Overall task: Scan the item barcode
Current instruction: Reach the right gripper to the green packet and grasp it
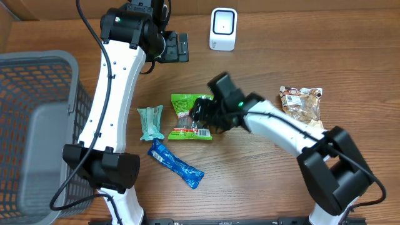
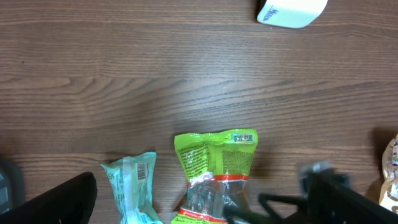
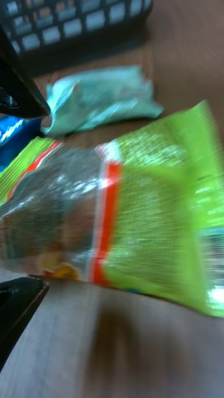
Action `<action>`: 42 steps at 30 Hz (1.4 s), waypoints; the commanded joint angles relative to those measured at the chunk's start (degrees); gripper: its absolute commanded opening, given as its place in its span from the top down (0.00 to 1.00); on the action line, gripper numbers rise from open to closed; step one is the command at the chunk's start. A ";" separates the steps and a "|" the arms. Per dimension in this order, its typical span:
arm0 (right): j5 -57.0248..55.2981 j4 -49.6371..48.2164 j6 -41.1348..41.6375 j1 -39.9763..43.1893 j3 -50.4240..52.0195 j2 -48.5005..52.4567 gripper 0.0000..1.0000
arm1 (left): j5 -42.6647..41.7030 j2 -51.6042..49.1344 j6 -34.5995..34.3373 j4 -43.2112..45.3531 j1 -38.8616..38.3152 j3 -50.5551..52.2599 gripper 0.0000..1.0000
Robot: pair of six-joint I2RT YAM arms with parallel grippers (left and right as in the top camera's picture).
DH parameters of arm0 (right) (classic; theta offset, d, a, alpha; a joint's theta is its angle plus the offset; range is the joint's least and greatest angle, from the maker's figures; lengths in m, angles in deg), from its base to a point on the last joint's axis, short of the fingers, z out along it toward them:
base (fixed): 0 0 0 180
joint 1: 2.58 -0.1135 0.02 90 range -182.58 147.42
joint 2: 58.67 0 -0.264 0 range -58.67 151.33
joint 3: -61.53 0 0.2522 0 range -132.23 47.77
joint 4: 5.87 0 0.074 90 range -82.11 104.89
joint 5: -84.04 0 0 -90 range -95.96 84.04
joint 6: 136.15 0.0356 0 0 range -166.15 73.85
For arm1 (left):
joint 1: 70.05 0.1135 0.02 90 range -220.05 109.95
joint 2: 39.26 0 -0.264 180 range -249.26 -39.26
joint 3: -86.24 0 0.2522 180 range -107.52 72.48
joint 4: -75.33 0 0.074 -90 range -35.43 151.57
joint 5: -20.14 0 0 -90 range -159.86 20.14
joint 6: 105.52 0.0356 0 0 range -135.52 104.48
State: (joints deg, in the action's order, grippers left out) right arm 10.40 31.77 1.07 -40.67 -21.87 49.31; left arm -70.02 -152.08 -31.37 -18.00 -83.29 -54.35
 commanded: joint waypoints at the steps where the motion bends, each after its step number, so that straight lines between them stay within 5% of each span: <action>1: -7.69 -3.39 4.50 -2.43 2.10 -0.17 0.18 | 0.39 1.14 1.09 0.09 0.09 -1.09 0.00; 15: -8.15 -13.25 7.26 -2.73 2.10 7.48 0.25 | 0.37 1.14 1.07 0.11 0.11 -1.09 0.00; 19: -7.32 -13.20 7.21 -2.69 2.08 7.45 0.56 | 0.39 1.14 1.09 0.09 0.09 -1.09 0.00; 22: -7.26 -13.25 7.21 -2.60 2.03 7.19 0.96 | 0.39 1.14 1.09 0.09 0.09 -1.09 0.00; 34: -3.56 -10.62 3.91 4.35 2.01 -5.09 0.96 | 0.39 1.14 1.07 0.09 0.09 -1.09 0.00; 42: -1.81 -5.66 14.45 11.80 2.01 -18.56 0.96 | 0.39 1.14 1.09 0.09 0.09 -1.09 0.00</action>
State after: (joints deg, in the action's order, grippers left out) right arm 6.71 26.41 10.80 -30.31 -19.54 36.02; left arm -70.02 -152.08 -31.37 -17.96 -83.31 -54.35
